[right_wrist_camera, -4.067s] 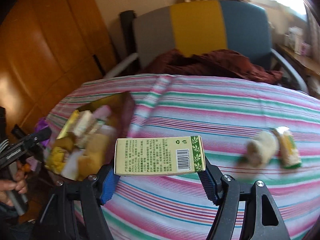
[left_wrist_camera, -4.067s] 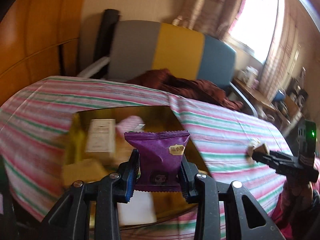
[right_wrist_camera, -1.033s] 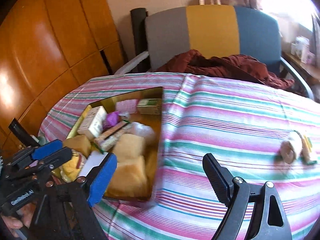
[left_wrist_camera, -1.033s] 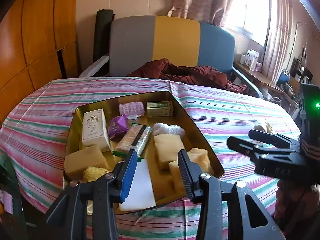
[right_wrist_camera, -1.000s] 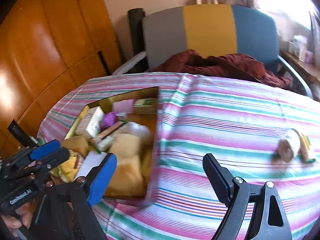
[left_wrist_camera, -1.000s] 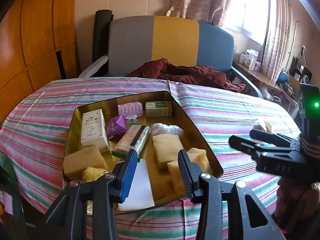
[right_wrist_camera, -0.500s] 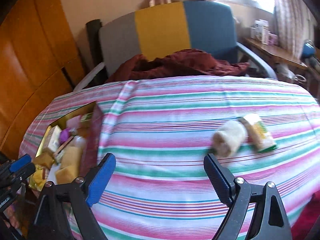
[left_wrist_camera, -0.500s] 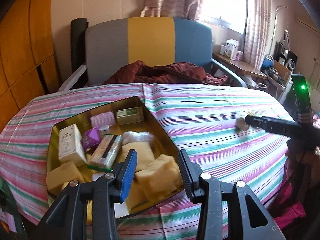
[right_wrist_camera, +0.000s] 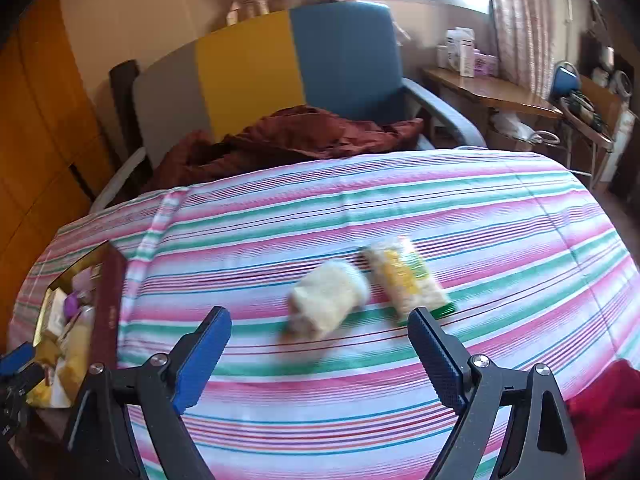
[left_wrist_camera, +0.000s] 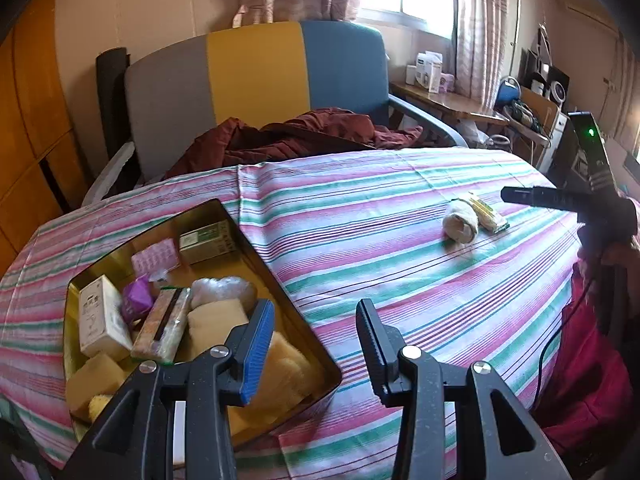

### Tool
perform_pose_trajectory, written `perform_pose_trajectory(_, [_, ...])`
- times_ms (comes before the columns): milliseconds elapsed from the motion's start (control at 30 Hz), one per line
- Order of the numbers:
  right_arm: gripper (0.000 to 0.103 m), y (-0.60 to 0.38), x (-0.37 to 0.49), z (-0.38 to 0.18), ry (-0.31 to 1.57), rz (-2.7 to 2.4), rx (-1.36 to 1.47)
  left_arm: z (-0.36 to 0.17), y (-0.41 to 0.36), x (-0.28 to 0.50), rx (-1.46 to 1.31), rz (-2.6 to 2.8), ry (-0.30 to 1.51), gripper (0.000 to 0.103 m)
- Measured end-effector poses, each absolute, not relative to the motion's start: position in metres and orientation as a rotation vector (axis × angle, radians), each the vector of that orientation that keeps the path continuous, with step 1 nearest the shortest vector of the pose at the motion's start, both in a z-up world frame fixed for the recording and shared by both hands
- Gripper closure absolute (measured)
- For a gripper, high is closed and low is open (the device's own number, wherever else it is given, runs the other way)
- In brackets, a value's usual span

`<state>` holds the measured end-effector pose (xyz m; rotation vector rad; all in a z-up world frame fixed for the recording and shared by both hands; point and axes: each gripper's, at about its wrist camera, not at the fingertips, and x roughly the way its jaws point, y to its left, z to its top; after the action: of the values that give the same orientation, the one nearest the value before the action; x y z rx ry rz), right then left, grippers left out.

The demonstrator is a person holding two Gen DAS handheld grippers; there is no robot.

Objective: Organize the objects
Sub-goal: 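Move both tools back toward the white bundle and WEIDAN snack bag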

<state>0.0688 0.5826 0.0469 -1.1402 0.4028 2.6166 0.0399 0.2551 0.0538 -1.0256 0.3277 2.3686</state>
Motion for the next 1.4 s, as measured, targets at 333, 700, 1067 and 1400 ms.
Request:
perform_pose_trajectory(333, [0.012, 0.643, 0.072, 0.026, 0.463, 2.516, -1.113, 0.048, 0.301, 0.034, -1.024, 2.301, 0.409, 0.06])
perform_pose_trajectory(700, [0.012, 0.674, 0.08, 0.012, 0.571, 2.472, -1.096, 0.04, 0.377, 0.031, -0.976, 2.172, 0.482, 0.06])
perform_pose_trajectory(1067, [0.012, 0.687, 0.077, 0.0, 0.633, 2.431, -1.121, 0.017, 0.431, 0.023, -0.994, 2.044, 0.499, 0.06])
perform_pose_trajectory(1400, [0.012, 0.689, 0.075, -0.002, 0.648, 2.426, -1.139, 0.0, 0.458, 0.008, -1.013, 1.978, 0.514, 0.06])
